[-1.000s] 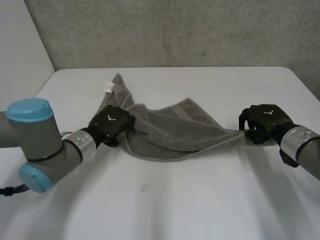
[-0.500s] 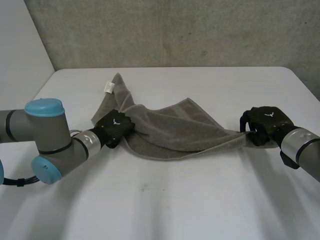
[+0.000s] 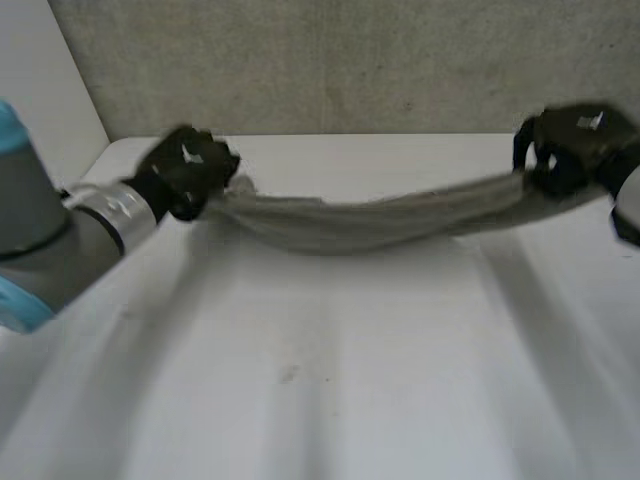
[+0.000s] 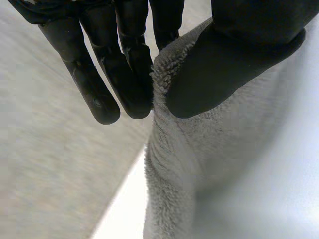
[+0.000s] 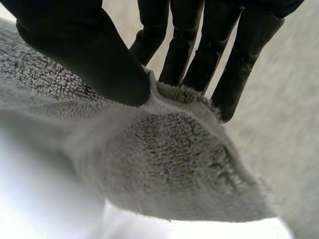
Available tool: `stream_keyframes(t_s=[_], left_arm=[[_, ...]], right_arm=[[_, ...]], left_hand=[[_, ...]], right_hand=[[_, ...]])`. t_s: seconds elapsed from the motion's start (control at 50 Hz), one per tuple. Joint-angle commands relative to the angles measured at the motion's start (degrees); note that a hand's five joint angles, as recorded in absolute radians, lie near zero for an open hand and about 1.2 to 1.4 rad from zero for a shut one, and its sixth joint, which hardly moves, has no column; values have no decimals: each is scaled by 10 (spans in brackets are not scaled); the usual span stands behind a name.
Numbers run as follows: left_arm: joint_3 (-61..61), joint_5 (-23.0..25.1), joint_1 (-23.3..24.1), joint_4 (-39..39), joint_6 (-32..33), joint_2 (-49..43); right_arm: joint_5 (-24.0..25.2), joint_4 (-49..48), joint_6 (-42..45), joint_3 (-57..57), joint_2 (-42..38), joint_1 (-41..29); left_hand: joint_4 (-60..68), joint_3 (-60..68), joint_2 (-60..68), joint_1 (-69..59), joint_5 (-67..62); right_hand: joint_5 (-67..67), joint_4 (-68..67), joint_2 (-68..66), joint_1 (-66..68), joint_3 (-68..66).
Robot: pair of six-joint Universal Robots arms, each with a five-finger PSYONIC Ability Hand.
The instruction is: Fold the towel.
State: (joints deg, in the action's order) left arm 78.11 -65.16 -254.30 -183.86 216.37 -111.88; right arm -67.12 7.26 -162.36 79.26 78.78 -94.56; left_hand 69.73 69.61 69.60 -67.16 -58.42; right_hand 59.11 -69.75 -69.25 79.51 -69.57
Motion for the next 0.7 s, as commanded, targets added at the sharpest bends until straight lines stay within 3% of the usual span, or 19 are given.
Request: stream_keyframes(t_s=[0.02,0.14,0.22,0.3,0.4,0.44,0.5,0.62,0.66,0.7], left_arm=[[-34,-38,-9,32,-154,147],[-91,-42,-48,97,-244,185],[-120,-43,-53,147,-256,171],[-160,-44,-52,203,-253,67],[-205,-45,-51,213,-252,-12],[-290,-49,-49,215,-251,-117],[-391,-59,-45,213,-251,-188],[-563,-60,-38,188,-256,-248],[-661,-77,-15,128,-263,-263],[-694,-94,-2,99,-270,-262]], right_arm=[[1,170,12,-216,27,-3],[-2,276,25,-363,1,-5],[-6,341,33,-442,-77,-39],[-14,369,58,-464,-148,-64],[-61,367,101,-473,-238,-75],[-94,344,121,-501,-289,-83],[-117,283,120,-562,-341,-102],[-134,147,107,-675,-374,-109],[-144,48,85,-726,-368,-109],[-148,9,68,-745,-359,-108]], left_hand=[[103,104,104,-128,-116],[103,104,104,-128,-116],[103,104,104,-128,-116],[103,104,104,-128,-116],[103,104,104,-128,-116],[103,104,104,-128,-116],[103,104,104,-128,-116],[103,104,104,-128,-116],[103,104,104,-128,-116],[103,104,104,-128,-116]], right_hand=[[109,-102,-108,5,-104],[109,-102,-108,5,-104],[109,-102,-108,5,-104],[109,-102,-108,5,-104],[109,-102,-108,5,-104],[109,-102,-108,5,-104],[109,-102,-108,5,-104],[109,-102,-108,5,-104],[109,-102,-108,5,-104],[109,-102,-108,5,-104]])
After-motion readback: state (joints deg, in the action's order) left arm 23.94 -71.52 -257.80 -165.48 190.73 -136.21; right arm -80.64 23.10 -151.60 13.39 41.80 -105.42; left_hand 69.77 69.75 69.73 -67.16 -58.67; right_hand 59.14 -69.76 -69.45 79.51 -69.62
